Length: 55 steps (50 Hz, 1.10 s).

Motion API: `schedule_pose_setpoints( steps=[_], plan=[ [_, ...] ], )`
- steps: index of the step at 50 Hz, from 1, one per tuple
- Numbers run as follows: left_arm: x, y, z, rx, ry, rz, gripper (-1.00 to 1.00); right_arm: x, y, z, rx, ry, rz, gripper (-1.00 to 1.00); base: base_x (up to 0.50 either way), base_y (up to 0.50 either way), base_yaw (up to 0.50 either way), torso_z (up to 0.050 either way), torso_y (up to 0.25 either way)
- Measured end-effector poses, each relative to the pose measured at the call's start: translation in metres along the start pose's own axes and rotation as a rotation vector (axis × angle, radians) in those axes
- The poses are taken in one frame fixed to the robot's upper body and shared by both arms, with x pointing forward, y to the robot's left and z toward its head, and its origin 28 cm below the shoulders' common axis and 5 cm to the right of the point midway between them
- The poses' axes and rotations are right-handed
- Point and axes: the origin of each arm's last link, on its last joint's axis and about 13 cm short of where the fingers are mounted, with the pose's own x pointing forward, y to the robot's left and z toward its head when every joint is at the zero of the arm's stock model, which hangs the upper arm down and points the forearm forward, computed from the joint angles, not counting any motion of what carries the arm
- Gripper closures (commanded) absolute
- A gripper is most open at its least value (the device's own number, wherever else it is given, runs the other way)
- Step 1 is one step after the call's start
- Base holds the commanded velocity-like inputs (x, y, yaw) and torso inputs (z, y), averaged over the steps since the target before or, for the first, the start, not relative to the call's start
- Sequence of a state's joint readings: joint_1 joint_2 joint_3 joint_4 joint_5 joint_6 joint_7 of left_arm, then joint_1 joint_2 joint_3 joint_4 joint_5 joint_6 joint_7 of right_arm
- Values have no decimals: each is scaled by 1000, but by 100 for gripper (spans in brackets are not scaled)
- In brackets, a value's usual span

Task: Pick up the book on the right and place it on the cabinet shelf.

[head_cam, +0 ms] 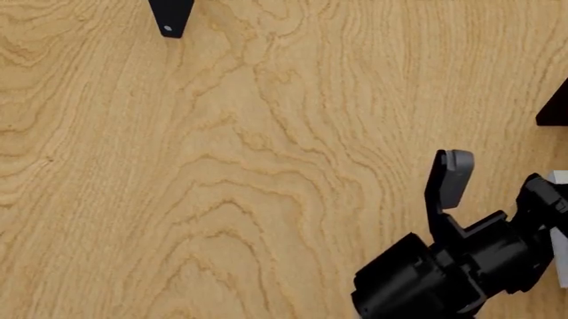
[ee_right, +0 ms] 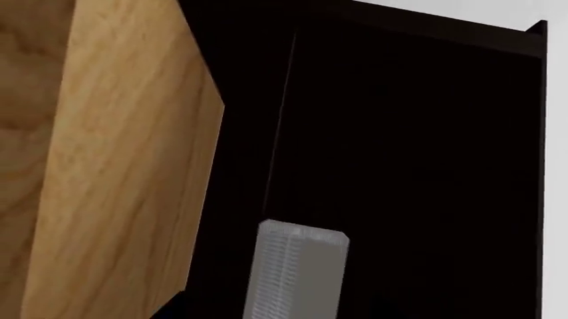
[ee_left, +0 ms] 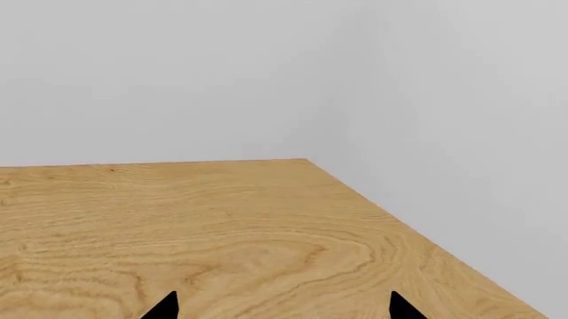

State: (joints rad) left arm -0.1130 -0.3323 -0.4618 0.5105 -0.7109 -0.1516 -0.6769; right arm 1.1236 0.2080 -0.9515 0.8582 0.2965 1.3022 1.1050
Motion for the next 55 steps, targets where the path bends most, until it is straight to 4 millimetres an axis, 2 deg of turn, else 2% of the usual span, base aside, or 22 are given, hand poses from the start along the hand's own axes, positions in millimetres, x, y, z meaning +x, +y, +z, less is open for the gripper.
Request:
schedule_pose_setpoints(
  steps=[25, 55],
  plan=[
    [0, 0, 0, -1, -1, 0, -100, 4, -4, -2, 15, -6, 41, -100, 4, -6, -8, -6, -18],
    [0, 0, 0, 0, 2, -1, -100, 9, -8, -17, 192, 41, 131, -100, 1, -1, -2, -2, -7]
  ],
)
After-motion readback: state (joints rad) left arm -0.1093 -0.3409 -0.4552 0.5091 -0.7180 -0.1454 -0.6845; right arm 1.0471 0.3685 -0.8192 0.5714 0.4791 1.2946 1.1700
